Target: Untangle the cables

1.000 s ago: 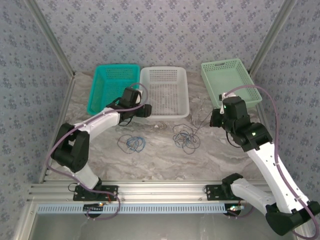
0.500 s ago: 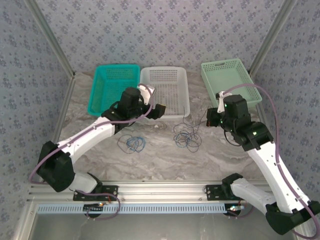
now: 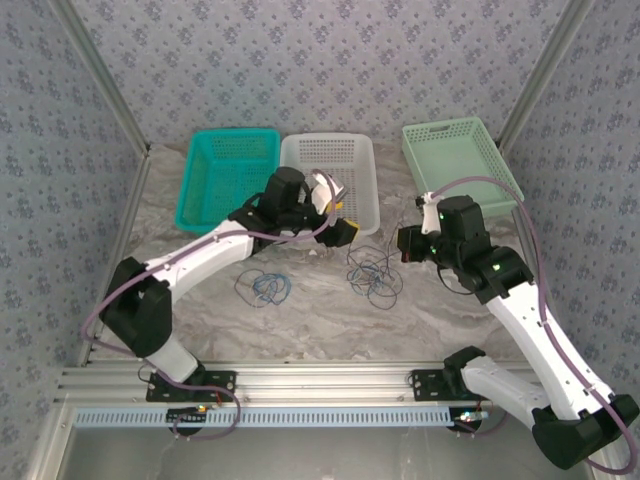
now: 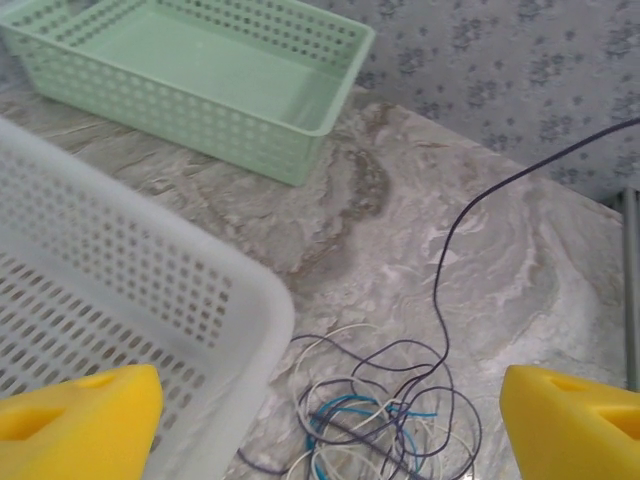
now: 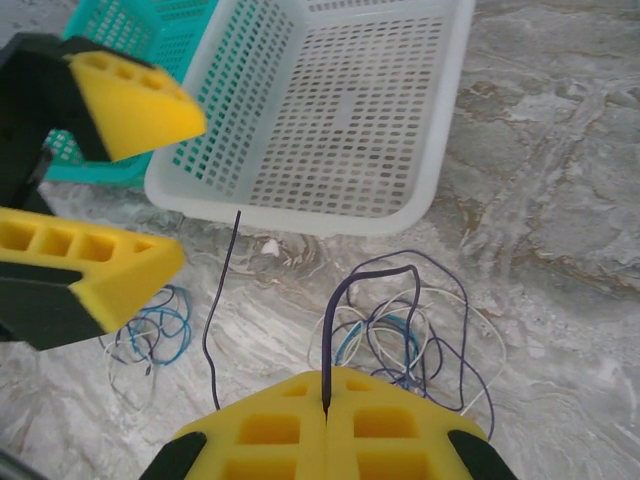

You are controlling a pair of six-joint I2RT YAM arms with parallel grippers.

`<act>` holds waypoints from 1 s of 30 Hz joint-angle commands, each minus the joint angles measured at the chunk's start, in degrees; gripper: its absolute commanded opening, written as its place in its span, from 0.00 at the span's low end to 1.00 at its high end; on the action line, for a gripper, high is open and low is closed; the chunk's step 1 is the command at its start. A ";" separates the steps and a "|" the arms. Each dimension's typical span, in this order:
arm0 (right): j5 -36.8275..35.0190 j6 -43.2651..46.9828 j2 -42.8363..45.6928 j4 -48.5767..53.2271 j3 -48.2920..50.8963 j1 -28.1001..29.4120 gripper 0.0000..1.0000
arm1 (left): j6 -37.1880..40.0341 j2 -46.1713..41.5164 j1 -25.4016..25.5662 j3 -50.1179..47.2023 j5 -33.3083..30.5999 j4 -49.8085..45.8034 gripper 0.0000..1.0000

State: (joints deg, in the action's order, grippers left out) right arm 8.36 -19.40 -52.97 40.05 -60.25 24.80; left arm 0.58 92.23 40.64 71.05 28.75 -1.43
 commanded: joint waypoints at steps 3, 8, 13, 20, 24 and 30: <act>4.36 2.00 0.70 0.19 -0.63 0.42 0.02 | 5.17 5.18 2.12 7.90 8.78 -0.58 0.87; 4.82 2.35 1.02 0.90 -0.92 0.32 0.02 | 7.40 10.75 3.28 11.95 14.81 -1.44 0.84; 5.67 3.37 1.19 1.75 -0.87 -0.21 0.03 | 7.44 12.43 3.78 11.68 17.61 0.45 0.81; 8.80 2.70 1.23 0.50 -0.52 -0.72 0.04 | 8.93 15.48 6.40 14.31 18.30 0.60 0.81; 8.34 2.61 1.87 1.28 -0.36 -0.94 0.04 | 9.46 17.49 7.90 16.36 18.75 -0.02 0.75; 8.82 1.74 3.03 1.28 0.62 -1.33 0.05 | 6.96 19.12 8.46 17.08 20.52 2.50 0.54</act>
State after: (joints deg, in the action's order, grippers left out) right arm 15.90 -17.30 -50.92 40.56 -60.10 23.86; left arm 7.68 110.50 49.04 85.82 46.44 -1.19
